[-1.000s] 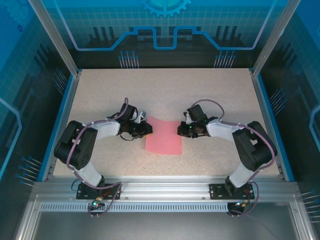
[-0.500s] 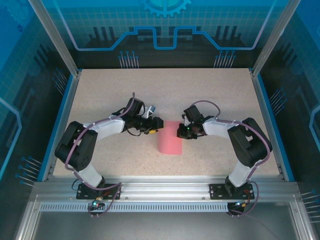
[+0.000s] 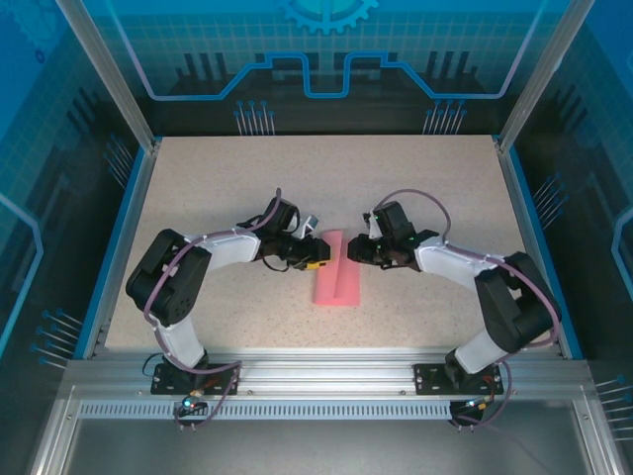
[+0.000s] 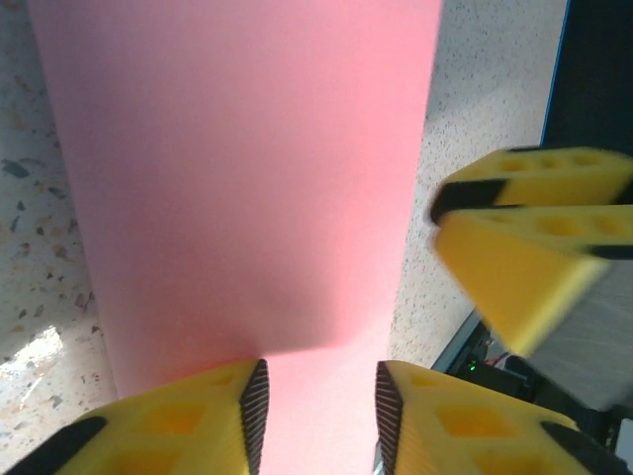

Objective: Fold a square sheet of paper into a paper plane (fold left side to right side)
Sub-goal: First fold in half a square sheet of paper at the center of the table.

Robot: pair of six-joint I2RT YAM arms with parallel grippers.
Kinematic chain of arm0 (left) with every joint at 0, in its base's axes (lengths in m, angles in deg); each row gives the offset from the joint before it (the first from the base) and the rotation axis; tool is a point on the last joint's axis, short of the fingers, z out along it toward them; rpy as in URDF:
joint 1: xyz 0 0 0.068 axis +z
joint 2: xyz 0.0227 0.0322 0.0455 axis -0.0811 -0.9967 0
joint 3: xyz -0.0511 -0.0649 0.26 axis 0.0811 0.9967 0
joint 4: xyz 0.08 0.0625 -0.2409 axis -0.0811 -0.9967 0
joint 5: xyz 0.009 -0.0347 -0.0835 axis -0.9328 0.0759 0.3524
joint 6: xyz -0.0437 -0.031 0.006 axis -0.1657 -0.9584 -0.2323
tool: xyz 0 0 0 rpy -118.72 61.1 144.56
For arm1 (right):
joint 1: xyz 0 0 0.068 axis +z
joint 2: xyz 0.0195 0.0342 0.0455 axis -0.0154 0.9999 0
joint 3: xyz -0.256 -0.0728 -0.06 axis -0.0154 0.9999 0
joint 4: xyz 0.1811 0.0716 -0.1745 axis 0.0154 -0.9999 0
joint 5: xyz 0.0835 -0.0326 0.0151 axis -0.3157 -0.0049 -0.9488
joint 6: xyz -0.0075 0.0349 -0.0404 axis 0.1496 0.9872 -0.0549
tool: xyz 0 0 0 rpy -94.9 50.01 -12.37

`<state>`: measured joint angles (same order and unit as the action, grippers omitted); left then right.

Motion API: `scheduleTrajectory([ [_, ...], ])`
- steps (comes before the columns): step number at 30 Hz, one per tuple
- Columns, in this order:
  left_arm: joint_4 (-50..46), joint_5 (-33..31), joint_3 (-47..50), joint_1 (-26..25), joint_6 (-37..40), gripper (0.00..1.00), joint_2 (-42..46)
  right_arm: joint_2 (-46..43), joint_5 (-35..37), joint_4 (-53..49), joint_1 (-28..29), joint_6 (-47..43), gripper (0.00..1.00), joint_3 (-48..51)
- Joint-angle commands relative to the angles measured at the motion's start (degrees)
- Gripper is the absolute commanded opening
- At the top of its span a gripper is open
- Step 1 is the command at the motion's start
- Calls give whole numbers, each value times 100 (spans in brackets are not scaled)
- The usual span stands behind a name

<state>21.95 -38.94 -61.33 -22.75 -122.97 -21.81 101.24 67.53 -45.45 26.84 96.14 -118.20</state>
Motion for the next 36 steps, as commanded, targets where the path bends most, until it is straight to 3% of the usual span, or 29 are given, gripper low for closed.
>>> scheduleTrajectory([
  [1,16,-106,-107,-39,12,29,-63,-357,-279,174,-83,-60,31,203],
  [4,-9,-161,-105,-44,28,19,-64,-542,-608,429,-83,100,38,367],
  [9,-16,-188,-100,-44,26,12,-70,-563,-1070,831,-64,549,49,560],
  [17,-20,-197,-98,-50,19,11,-86,-145,-1284,966,123,664,50,417],
  [22,-31,-188,-108,-49,29,10,-88,182,-1311,964,170,719,40,297],
  [29,-64,-196,-104,-53,54,10,-29,385,-1277,770,198,574,12,126],
  [31,-161,-255,-115,-55,97,13,43,401,-1154,532,189,442,6,55],
  [36,-741,-673,-209,-32,422,26,374,450,-715,-177,182,135,4,-139],
])
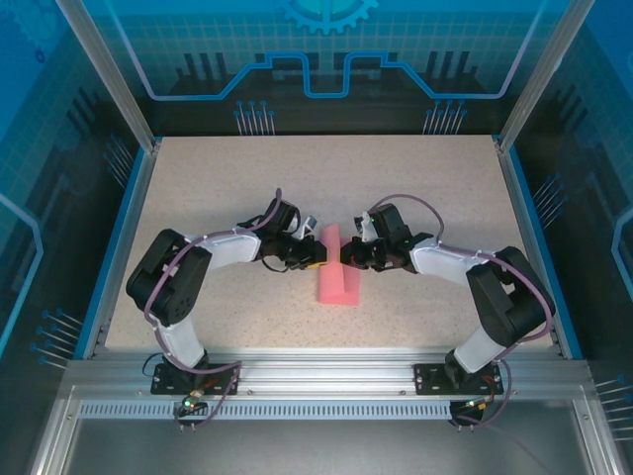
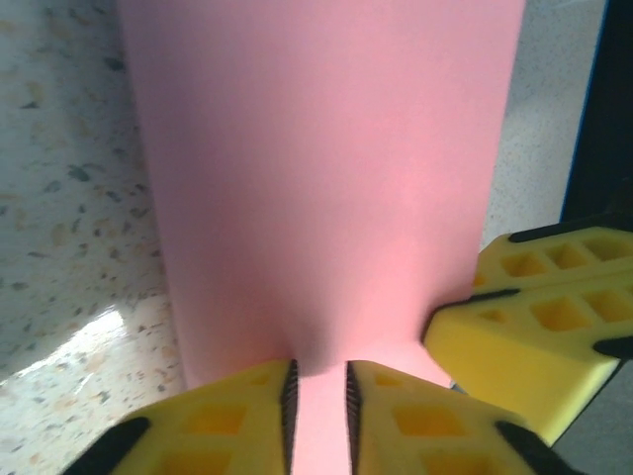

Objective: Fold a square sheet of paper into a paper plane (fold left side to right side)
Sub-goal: First fold in half a square sheet of paper at the center of the table.

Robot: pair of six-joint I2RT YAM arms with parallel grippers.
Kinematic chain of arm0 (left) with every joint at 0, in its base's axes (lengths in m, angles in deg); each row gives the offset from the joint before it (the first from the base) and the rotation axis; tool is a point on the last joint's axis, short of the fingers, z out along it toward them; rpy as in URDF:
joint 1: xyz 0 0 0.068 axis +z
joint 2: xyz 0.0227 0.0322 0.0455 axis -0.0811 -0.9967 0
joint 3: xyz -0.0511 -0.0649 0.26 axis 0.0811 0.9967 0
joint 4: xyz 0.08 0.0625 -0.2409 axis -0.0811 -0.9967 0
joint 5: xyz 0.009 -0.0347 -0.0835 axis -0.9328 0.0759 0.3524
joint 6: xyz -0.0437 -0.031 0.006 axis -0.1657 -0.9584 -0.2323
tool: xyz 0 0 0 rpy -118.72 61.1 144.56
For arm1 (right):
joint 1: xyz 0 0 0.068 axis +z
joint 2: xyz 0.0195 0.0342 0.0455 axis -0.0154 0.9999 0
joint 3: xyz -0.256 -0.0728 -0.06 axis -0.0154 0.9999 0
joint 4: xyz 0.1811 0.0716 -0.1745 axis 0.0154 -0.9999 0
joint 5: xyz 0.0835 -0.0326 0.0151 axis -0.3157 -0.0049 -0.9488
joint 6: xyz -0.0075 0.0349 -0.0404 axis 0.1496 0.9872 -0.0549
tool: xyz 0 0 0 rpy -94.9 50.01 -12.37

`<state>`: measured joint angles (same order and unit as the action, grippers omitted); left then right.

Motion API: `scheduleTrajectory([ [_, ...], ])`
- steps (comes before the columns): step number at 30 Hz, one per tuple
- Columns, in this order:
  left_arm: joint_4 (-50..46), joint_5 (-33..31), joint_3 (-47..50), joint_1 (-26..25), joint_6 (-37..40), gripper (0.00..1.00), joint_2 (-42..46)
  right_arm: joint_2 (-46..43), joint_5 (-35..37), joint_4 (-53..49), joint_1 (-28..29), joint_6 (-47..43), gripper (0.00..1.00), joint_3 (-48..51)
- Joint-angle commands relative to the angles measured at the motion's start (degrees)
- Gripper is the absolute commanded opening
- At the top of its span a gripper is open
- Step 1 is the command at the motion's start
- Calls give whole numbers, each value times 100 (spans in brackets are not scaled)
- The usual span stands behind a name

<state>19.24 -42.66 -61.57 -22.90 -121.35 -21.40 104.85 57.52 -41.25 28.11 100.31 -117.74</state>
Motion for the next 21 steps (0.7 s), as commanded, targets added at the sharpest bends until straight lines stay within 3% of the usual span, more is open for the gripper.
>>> scheduleTrajectory([
  [1,-591,-414,-188,6,316,31,403,102,378,-726,49,-328,4,-222],
  [7,-935,-680,-241,54,463,45,434,238,704,-1210,45,-441,5,-302],
  [21,-851,-538,-544,-71,318,52,-372,467,961,-1270,63,-396,6,-298],
])
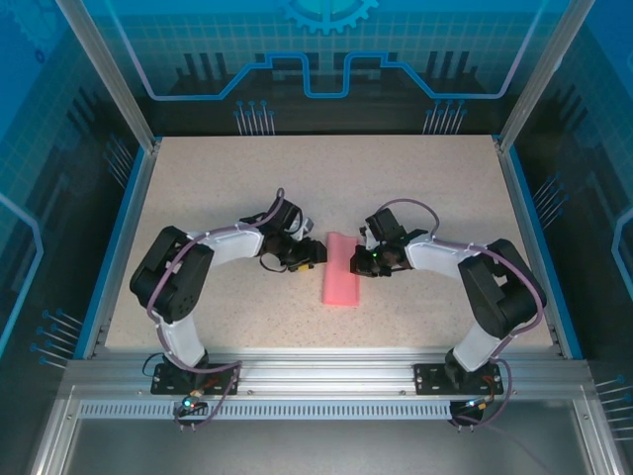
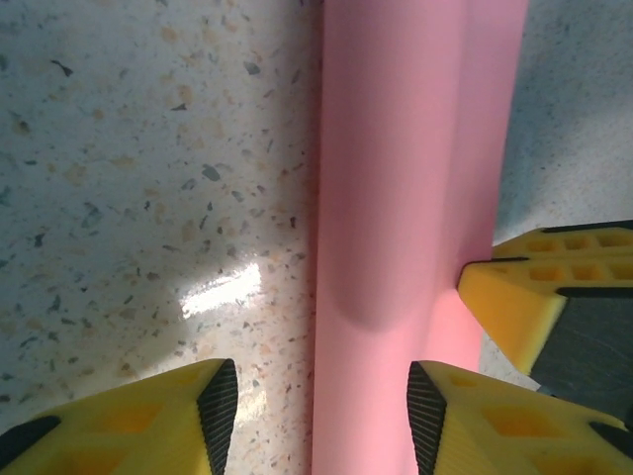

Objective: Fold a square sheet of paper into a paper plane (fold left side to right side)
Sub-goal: First fold in half a square sheet of paper at the center of the table.

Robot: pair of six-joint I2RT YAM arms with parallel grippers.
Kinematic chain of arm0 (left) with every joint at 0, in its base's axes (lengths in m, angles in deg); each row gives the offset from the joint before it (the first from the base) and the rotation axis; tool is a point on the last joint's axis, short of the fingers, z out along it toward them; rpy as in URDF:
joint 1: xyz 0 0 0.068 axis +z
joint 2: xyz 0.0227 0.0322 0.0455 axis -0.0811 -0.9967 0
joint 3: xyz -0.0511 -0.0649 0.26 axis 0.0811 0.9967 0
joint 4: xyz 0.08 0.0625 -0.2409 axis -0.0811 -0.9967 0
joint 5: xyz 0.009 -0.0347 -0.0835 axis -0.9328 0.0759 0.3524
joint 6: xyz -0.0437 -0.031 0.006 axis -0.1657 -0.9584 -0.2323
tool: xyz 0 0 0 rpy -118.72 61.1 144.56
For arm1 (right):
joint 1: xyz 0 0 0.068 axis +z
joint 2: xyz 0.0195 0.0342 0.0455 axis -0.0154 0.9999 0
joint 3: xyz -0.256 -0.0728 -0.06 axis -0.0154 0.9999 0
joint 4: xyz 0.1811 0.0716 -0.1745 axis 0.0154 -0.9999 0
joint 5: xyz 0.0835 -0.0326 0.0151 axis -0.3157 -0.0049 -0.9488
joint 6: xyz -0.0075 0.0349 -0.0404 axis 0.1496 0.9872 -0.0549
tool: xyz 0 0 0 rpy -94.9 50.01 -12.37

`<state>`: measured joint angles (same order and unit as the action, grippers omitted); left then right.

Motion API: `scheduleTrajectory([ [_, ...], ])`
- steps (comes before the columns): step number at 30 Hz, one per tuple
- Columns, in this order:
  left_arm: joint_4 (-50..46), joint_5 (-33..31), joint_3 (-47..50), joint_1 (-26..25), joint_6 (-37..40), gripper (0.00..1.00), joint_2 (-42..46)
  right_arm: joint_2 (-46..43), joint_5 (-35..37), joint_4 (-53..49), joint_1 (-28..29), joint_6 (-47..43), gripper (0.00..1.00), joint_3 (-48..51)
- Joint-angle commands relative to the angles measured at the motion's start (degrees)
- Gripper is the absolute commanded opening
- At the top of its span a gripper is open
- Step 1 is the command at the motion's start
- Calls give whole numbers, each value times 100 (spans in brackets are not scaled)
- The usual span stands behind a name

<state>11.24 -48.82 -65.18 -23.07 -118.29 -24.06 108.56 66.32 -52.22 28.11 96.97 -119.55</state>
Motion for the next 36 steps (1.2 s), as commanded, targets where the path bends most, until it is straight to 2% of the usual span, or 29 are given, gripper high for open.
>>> scheduleTrajectory([
  [1,-34,104,-202,-61,2,52,-140,106,84,-190,63,-62,7,-120],
  [13,169,292,-368,-199,-170,53,-537,177,91,-196,78,-88,8,-119],
  [23,-305,-22,-569,-352,35,49,-715,84,133,-118,80,-106,11,-98],
  [28,-601,-238,-693,-418,132,46,-831,-328,409,16,70,-105,27,75],
  [36,-832,-341,-869,-515,158,46,-1005,-1189,1223,-402,-69,-181,43,336],
])
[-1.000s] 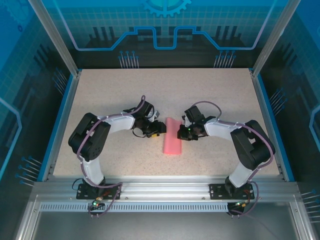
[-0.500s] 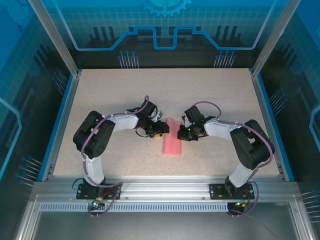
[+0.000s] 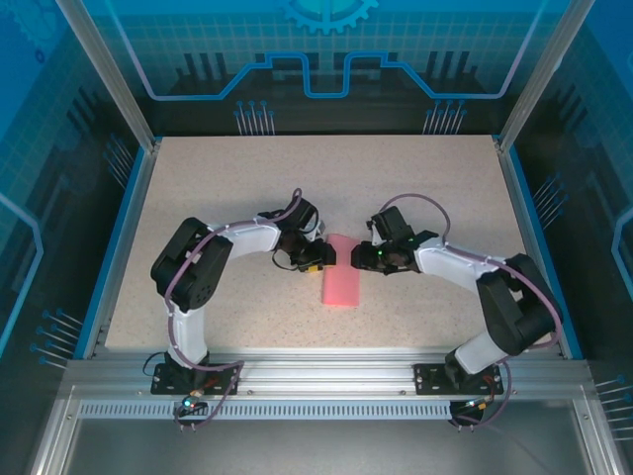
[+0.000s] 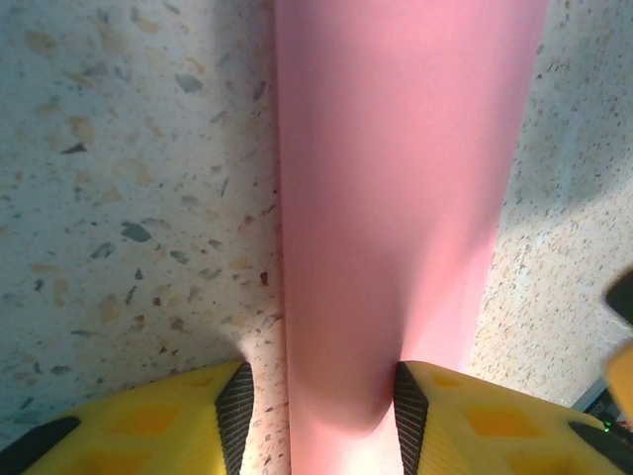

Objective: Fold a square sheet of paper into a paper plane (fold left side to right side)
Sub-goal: First fold in half a square sheet of paper at the center of the table.

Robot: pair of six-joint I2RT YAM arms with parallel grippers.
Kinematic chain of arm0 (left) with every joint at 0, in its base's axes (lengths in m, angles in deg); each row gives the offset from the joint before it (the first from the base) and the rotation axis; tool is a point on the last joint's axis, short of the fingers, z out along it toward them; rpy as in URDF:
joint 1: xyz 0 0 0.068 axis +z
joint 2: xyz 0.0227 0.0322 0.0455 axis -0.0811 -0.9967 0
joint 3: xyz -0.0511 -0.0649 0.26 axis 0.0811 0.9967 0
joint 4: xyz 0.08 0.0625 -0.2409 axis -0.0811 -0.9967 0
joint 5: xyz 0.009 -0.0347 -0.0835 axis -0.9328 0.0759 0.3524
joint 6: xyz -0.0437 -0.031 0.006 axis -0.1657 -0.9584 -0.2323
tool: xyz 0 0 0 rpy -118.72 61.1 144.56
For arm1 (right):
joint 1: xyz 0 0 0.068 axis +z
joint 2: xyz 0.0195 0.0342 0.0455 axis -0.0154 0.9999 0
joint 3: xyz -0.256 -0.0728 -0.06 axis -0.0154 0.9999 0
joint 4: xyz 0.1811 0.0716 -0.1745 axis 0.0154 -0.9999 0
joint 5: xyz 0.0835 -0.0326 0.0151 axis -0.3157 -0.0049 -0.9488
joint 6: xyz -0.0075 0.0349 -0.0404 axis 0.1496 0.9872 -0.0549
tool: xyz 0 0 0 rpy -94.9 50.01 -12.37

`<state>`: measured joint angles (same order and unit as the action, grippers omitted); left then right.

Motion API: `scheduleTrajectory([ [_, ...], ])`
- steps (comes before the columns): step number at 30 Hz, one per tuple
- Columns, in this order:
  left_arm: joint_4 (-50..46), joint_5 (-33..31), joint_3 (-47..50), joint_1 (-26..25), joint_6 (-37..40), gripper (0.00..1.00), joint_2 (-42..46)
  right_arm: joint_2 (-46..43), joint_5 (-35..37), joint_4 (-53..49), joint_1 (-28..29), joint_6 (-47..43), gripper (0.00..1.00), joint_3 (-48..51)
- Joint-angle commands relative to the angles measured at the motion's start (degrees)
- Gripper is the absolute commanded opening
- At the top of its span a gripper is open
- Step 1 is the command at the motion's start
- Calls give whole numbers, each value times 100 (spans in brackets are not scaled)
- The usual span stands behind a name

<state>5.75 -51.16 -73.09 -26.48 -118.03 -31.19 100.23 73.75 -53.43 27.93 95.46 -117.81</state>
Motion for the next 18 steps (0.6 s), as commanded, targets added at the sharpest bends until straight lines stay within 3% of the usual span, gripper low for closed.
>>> scheduleTrajectory([
  [1,-305,-132,-95,-178,132,45,-303,-476,579,-289,-76,-9,45,226],
  [7,-475,-249,-228,-218,61,46,-423,-1081,858,-250,-207,190,57,539],
  [18,-801,-399,-504,-349,115,46,-651,-1440,994,-391,-324,181,64,662],
])
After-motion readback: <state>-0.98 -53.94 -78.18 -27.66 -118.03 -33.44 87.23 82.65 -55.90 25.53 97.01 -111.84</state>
